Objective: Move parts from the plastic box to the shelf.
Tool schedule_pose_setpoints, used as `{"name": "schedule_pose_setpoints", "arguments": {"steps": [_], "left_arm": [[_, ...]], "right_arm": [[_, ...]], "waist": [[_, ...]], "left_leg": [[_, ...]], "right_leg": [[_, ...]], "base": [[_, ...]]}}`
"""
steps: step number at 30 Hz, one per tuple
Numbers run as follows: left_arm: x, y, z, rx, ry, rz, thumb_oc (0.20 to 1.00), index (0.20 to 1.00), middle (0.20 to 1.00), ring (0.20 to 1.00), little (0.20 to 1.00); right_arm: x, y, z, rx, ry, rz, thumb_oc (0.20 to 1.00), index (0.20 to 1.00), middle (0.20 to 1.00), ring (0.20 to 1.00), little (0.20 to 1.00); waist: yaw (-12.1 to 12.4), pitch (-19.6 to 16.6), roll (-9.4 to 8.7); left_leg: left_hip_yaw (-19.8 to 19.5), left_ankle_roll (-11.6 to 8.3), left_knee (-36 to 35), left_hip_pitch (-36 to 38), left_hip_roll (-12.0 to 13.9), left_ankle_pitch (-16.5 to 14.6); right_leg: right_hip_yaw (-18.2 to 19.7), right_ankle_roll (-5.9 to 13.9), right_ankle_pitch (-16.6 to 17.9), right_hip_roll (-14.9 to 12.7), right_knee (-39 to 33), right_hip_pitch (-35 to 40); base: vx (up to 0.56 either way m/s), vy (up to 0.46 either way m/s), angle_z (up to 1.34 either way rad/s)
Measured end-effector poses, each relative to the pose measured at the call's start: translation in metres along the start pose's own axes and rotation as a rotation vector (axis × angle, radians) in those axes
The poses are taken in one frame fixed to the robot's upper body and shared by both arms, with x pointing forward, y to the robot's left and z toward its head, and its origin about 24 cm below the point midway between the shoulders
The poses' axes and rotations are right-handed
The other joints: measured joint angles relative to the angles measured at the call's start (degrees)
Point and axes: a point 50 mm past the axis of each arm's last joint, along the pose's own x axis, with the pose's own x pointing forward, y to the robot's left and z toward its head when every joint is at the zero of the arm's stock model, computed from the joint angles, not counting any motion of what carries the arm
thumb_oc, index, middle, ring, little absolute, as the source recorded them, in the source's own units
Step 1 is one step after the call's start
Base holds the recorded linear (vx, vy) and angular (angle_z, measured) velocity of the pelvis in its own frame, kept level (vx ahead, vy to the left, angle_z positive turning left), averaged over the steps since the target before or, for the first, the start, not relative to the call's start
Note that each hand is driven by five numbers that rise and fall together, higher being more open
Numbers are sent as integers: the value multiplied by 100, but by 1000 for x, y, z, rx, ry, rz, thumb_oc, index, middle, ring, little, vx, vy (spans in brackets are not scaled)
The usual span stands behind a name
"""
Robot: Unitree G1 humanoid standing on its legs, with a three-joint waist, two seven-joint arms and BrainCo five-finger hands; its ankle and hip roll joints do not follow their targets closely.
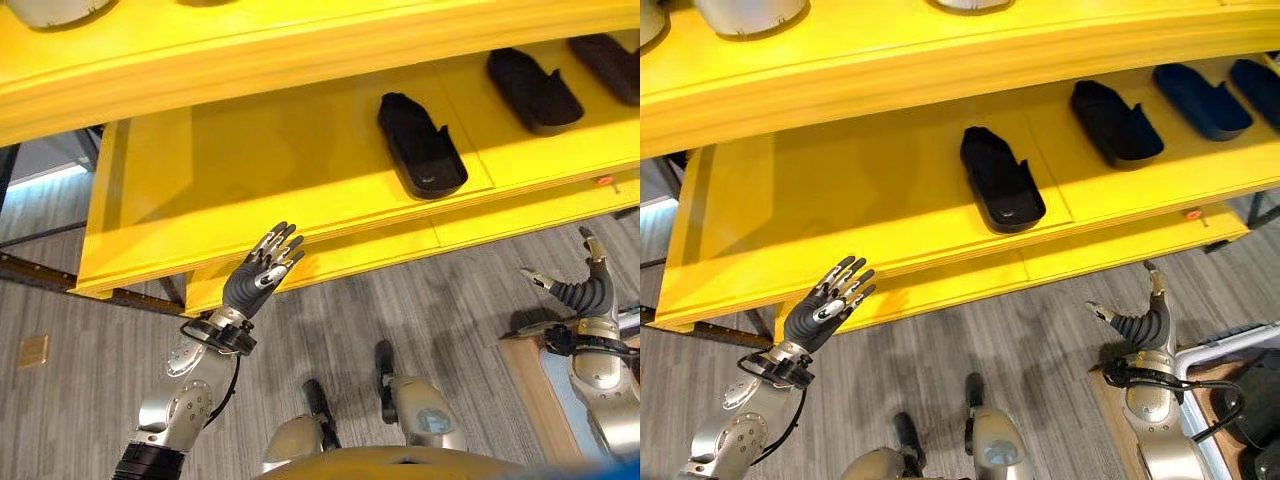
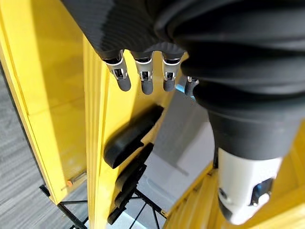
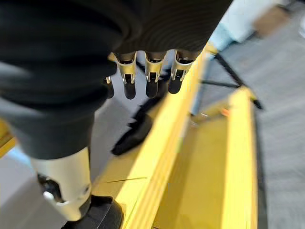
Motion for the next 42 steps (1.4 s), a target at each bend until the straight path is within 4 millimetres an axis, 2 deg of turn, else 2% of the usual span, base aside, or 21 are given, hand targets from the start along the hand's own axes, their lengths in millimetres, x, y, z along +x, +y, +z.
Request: {"name": "schedule_pose_setpoints", "arguments": {"steps": [3,4,6,11,15,19,25,28,31,36,42], "left_arm": [[-6,3,-2,10,26,12,1000,1000,1000,1000,1000],[-9,6,-2,24,47,16,1000,1000,1000,1000,1000],[-10,8,0,41,57,15,1000,1000,1000,1000,1000],[-7,9,4,59,69,3,1000,1000,1000,1000,1000],[-2,8,9,67,45,-9,1000,1000,1000,1000,1000],[4,6,14,76,30,-23,1000,1000,1000,1000,1000],[7,5,16,82,23,-34,1000,1000,1000,1000,1000],[8,5,17,83,21,-37,1000,1000,1000,1000,1000],[11,3,19,87,17,-47,1000,1000,1000,1000,1000],[14,1,22,93,10,-71,1000,1000,1000,1000,1000],[18,-2,22,95,10,-106,1000,1000,1000,1000,1000]], "right_arm": [[16,-12,7,-189,-97,46,1000,1000,1000,1000,1000],[27,-17,8,-291,-127,77,1000,1000,1000,1000,1000],[40,-12,5,-423,-135,142,1000,1000,1000,1000,1000],[56,-5,18,-437,-159,167,1000,1000,1000,1000,1000],[55,10,8,-463,-118,264,1000,1000,1000,1000,1000],[55,16,-10,-489,-43,317,1000,1000,1000,1000,1000],[58,17,-13,-515,-36,318,1000,1000,1000,1000,1000],[60,15,-16,-522,-16,314,1000,1000,1000,1000,1000],[65,15,-12,-519,-27,301,1000,1000,1000,1000,1000],[68,24,-6,-540,-63,303,1000,1000,1000,1000,1000],[84,26,15,-562,-141,245,1000,1000,1000,1000,1000]], "waist": [[87,-40,3],[209,-50,-2],[392,-98,-38],[595,-103,-63],[711,-82,-100],[841,-41,-164],[866,221,-126],[860,328,-21],[863,439,64],[957,517,79],[998,691,189]], "left_leg": [[-1,-32,10,10,0,28],[-6,-32,17,2,2,36],[-70,-39,17,-7,21,44],[-192,-50,19,-71,25,80],[-284,-54,23,-70,36,83],[-329,-58,21,-91,40,84],[-369,-59,27,-126,34,84],[-425,-59,37,-184,33,84],[-450,-59,31,-184,33,84],[-484,-59,44,-185,25,84],[-523,-57,118,-266,8,84]], "right_leg": [[-2,9,60,10,-105,63],[-10,12,99,12,-162,66],[-86,-29,141,27,-290,167],[-192,-28,173,26,-368,173],[-301,-26,171,22,-396,238],[-330,-25,171,30,-462,264],[-362,-26,172,23,-479,260],[-412,-47,185,18,-482,231],[-429,-48,186,21,-487,241],[-467,-41,181,7,-487,263],[-501,-51,188,-22,-482,224]], "base": [[-16,-62,1],[-17,-139,7],[-19,-141,17],[-22,-89,12],[-13,-72,13],[-1,-40,5],[-30,-10,2],[-33,-11,9],[-26,-7,5],[-32,-12,3],[-25,-7,4]]}}
